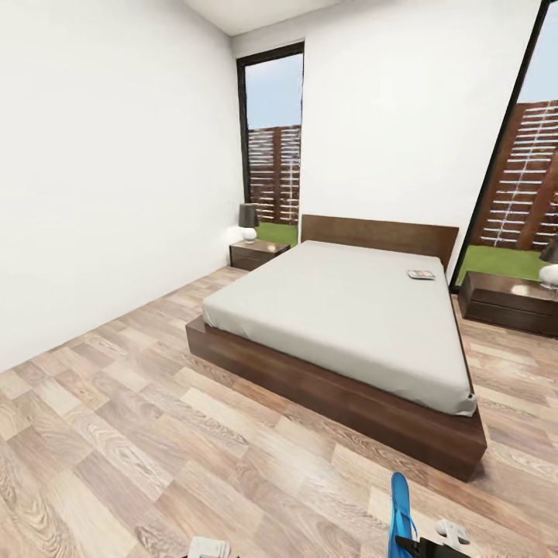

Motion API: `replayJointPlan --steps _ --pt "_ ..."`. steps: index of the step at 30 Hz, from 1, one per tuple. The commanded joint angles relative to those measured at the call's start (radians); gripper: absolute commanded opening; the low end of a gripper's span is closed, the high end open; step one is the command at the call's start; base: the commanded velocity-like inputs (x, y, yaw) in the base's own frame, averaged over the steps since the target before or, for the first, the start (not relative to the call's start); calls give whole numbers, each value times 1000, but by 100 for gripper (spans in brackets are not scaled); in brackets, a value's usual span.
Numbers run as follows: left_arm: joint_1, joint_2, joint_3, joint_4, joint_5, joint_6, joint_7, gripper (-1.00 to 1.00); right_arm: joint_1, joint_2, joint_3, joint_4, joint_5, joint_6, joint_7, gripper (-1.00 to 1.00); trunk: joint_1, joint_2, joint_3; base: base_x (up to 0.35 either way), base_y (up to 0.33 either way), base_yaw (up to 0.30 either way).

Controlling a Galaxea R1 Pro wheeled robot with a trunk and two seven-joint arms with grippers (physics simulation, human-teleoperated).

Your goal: In the bedroom, move the book from the bed onto either nightstand, and place the two sandals side by side next to the bed.

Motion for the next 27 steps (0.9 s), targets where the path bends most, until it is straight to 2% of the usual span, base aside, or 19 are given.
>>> replayJointPlan --steps 1,27 --pt "-1 1 -6 1 8 -3 0 100 0 0 -8 0 -1 9 4 -100 0 0 -1 0 0 -241" --pt "-1 -7 -6 1 7 -3 0 100 0 2 -8 0 -1 9 3 -100 0 0 -1 0 0 -241"
